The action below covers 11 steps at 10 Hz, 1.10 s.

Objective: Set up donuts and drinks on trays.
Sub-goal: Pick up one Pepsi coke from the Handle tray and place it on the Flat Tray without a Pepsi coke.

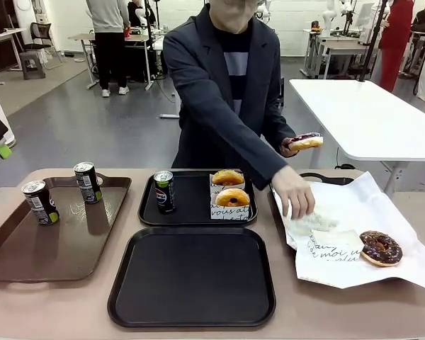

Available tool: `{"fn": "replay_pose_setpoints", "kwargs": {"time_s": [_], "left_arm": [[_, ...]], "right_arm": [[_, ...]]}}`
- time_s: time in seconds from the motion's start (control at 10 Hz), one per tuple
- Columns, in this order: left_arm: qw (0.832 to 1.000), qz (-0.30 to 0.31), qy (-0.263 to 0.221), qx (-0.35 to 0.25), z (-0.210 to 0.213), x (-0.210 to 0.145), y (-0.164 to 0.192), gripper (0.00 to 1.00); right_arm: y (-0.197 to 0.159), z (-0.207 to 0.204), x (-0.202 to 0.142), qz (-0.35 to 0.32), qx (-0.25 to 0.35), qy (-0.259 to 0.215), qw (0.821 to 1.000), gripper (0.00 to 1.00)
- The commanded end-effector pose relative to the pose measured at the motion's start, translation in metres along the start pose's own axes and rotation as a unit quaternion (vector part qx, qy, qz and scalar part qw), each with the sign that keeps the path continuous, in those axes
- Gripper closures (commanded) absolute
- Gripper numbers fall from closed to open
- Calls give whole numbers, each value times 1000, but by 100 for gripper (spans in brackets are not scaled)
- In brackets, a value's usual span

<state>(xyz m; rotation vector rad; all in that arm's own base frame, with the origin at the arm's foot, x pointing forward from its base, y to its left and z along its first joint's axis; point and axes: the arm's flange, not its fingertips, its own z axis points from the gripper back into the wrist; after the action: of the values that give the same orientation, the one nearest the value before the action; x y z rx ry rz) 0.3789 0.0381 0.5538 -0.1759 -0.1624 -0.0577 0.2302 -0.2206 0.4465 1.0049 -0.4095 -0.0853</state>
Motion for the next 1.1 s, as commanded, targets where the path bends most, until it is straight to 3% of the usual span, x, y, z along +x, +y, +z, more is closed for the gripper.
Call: {"fn": "replay_pose_setpoints", "kwargs": {"time_s": [0.0,0.1,0.4,1.0], "left_arm": [[1000,-5,0,-3,0,3,4,0],[1000,0,0,0,0,0,0,0],[999,27,8,21,-57,56,4,0],[998,34,17,46,-107,60,12,0]], "right_arm": [[0,-1,1,8,11,-7,1000,0],[0,-1,1,8,11,-7,1000,0],[0,-1,1,8,11,-7,1000,0],[0,-1,1,8,11,-7,1000,0]]}}
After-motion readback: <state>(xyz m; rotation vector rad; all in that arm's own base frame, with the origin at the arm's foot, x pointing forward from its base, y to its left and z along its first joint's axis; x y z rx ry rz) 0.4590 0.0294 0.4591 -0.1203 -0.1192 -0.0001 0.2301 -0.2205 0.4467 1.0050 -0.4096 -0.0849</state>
